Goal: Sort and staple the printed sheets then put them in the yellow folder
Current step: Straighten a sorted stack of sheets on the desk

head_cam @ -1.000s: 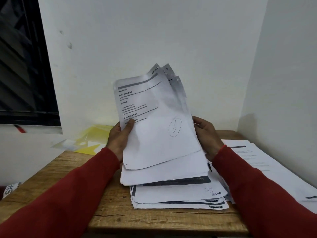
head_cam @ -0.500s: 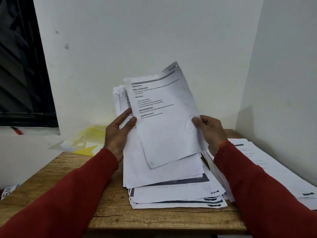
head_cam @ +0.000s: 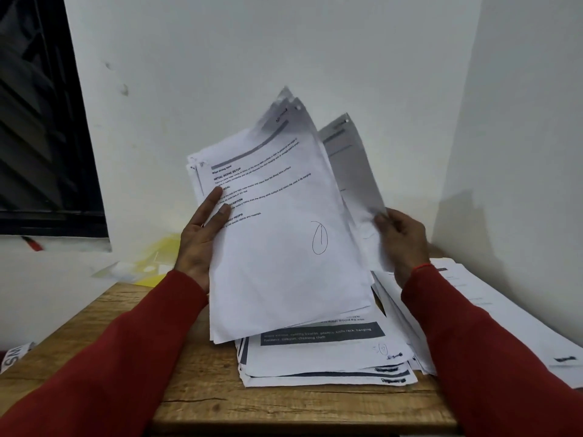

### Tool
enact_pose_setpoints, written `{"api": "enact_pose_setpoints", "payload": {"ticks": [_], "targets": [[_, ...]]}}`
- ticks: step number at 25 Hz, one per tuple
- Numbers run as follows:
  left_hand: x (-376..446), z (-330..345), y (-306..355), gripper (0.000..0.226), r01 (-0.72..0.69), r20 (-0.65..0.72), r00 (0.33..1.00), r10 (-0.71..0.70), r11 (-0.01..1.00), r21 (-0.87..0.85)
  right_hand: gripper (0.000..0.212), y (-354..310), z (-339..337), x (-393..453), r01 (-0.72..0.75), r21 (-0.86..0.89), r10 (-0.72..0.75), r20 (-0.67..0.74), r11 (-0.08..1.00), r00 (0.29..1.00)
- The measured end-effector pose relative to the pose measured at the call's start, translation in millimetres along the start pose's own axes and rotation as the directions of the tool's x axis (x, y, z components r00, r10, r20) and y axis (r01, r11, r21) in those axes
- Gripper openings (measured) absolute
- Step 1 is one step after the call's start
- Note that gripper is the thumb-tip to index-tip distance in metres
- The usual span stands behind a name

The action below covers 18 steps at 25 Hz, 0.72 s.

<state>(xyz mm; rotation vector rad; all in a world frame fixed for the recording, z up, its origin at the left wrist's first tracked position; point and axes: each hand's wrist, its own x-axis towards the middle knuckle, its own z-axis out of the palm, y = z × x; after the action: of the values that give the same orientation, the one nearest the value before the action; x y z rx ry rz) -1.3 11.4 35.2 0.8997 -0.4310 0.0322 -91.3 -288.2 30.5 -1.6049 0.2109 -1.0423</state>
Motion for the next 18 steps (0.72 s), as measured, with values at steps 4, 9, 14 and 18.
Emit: {"api": "enact_pose_setpoints", "payload": {"ticks": [4, 9, 14, 18], "targets": [[5, -7, -10, 0.037, -0.009, -0.08, 0.997, 0.013, 0.999, 0.049, 0.017, -24, 28, -32, -0.106, 0.226, 0.029, 0.322, 0.968, 0.946], [5, -9, -24, 0.059, -0.113, -0.053, 0.99, 0.129, 0.966, 0.231, 0.039, -28, 34, -48, -0.286, 0.197, 0.143, 0.532, 0.938, 0.835], [-8, 12, -13, 0.083, -0.199, -0.013, 0.976, 0.216, 0.922, 0.332, 0.041, -28, 32, -41, -0.068, 0.037, 0.04, 0.501, 0.997, 0.865], [-11, 45, 26, 0.038, -0.372, 0.084, 0.918, 0.387, 0.772, 0.516, 0.035, -69, 31, -37, 0.025, 0.112, -0.064, 0.363, 0.993, 0.93]]}}
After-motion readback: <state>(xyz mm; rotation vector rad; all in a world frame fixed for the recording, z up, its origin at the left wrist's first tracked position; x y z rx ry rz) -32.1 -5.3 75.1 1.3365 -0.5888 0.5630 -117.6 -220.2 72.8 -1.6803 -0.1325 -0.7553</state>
